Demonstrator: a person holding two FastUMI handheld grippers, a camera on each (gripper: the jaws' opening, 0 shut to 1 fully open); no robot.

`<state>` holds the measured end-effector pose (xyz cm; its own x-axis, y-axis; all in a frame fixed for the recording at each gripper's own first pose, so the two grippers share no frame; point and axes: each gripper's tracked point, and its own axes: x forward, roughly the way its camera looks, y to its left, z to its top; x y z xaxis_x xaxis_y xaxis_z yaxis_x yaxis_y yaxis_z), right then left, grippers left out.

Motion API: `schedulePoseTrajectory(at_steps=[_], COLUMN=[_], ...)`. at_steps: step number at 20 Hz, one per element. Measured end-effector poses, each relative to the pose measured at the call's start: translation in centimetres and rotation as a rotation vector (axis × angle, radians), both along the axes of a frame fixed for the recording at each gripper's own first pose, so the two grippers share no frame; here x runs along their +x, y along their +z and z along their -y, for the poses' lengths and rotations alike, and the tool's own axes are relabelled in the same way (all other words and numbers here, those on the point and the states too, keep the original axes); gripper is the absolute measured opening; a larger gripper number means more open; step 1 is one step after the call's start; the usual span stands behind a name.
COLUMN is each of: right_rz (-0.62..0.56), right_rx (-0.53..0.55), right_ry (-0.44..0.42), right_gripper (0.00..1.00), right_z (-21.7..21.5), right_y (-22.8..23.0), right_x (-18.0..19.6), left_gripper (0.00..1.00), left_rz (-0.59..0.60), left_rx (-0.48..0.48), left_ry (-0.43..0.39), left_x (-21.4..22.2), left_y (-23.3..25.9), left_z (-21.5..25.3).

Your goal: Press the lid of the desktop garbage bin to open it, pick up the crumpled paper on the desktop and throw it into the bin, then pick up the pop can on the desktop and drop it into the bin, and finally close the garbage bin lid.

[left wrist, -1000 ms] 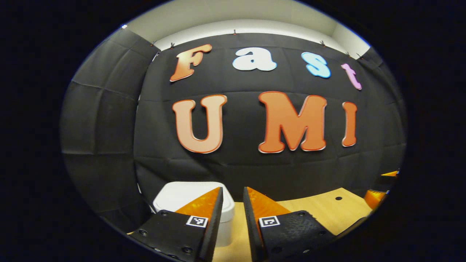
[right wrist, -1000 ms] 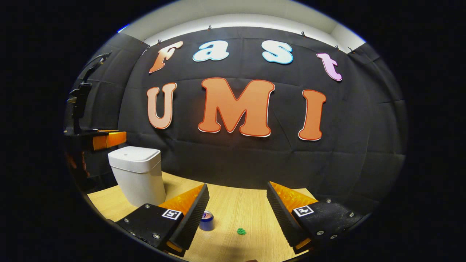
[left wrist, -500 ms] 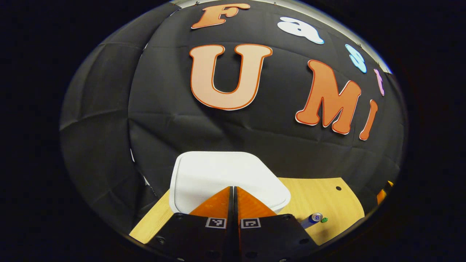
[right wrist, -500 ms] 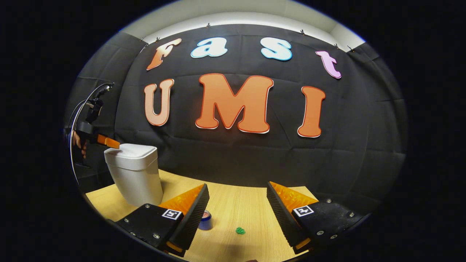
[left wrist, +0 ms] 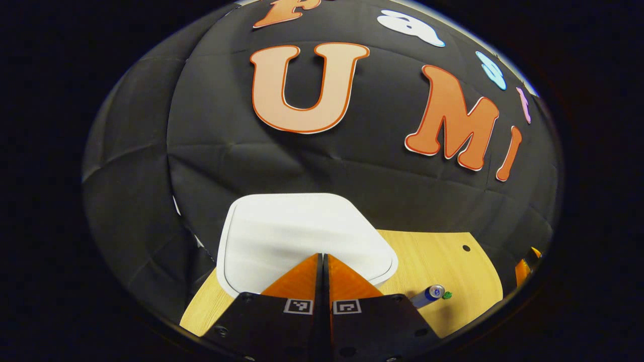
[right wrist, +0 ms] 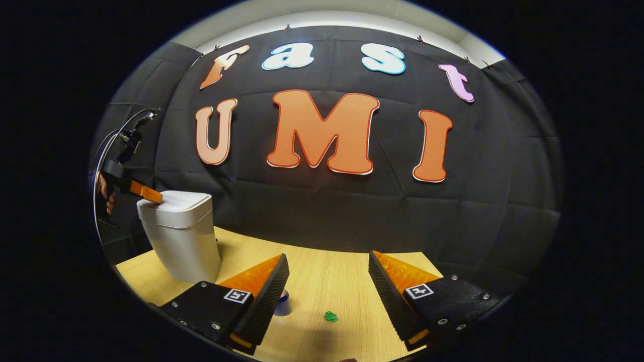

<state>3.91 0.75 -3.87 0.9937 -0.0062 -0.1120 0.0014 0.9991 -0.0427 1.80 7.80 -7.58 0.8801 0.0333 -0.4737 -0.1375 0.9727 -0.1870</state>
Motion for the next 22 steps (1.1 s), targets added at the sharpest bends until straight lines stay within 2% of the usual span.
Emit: schedulePoseTrajectory(at_steps=[2, 4, 5, 7, 8, 9, 11, 12, 13, 14, 15, 16, 17, 20, 22], right_rz=[-0.008, -0.011, -0.014, -0.02, -0.021, -0.024, -0.034, -0.041, -0.049, -0.057, -0.071, -0.089, -0.114, -0.212, -0.282], right_rx=[0.022, 0.046, 0.049, 0.046, 0.044, 0.043, 0.046, 0.048, 0.05, 0.051, 0.05, 0.049, 0.045, 0.017, 0.002], right_ry=[0.015, 0.031, 0.034, 0.041, 0.044, 0.046, 0.051, 0.055, 0.058, 0.057, 0.059, 0.063, 0.069, 0.078, 0.081], right_gripper=[0.95, 0.95, 0.95, 0.95, 0.95, 0.95, 0.95, 0.95, 0.95, 0.95, 0.95, 0.95, 0.95, 0.95, 0.96], right_z=[-0.3, -0.7, -0.7, -0.7, -0.7, -0.6, -0.6, -0.6, -0.5, -0.3, -0.2, 0.0, -0.1, 0.3, 0.6], right_y=[-0.1, -0.1, -0.2, -0.4, -0.6, -0.8, -1.4, -1.9, -2.5, -3.2, -4.1, -5.2, -6.7, -12.3, -16.3], right_x=[0.2, 0.3, 0.3, 0.2, 0.1, 0.0, 0.0, 0.1, 0.1, 0.3, 0.7, 1.1, 1.4, 2.7, 4.1], left_gripper=[0.0, 0.03, 0.34, 0.52, 0.57, 0.78, 0.95, 0.99, 0.95, 0.99, 0.95, 0.95, 0.99, 0.99, 0.99], left_rz=[0.026, 0.043, 0.073, 0.189, 0.278, 0.347, 0.42, 0.444, 0.464, 0.486, 0.502, 0.514, 0.522, 0.542, 0.537], left_rx=[0.061, 0.176, 0.233, 0.308, 0.331, 0.347, 0.386, 0.399, 0.394, 0.376, 0.35, 0.326, 0.307, 0.251, 0.257], left_ry=[0.006, 0.043, 0.06, 0.075, 0.073, 0.073, 0.06, 0.059, 0.05, 0.044, 0.029, 0.026, 0.017, 0.009, -0.015], left_x=[-0.1, -0.7, -1.1, -1.8, -2.2, -2.2, -5.0, -5.9, -7.0, -7.9, -8.5, -9.3, -9.9, -11.8, -12.6], left_y=[0.7, 1.7, 2.6, 6.0, 8.3, 10.1, 12.2, 13.1, 13.7, 14.5, 14.9, 15.3, 15.5, 16.4, 16.4], left_z=[-0.3, -1.1, -1.3, -0.8, 0.2, 1.5, 3.8, 4.7, 5.9, 7.3, 9.1, 10.4, 11.4, 14.2, 15.4])
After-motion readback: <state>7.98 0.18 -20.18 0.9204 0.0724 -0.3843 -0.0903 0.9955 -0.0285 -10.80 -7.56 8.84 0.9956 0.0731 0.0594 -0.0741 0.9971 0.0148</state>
